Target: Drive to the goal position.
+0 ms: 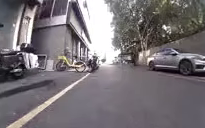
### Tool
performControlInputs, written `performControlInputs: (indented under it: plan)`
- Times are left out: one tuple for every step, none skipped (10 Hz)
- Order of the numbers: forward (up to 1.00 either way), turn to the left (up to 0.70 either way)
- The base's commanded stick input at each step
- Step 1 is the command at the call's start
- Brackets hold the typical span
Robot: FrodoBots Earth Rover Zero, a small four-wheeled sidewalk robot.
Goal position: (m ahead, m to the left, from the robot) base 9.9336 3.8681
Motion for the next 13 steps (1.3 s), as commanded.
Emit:
performControlInputs:
  plan:
    - [0.70,0.00]
    - [0.70,0.00]
    - [0.70,0.00]
    - [0.70,0.00]
    - [0.70,0.00]
    - [0.70,0.00]
    - [0.70,0.00]
    - [0.70,0.00]
    - [0.70,0.00]
    - [0.70,0.00]
    - [0.70,0.00]
    - [0.70,0.00]
    - [0.70,0.00]
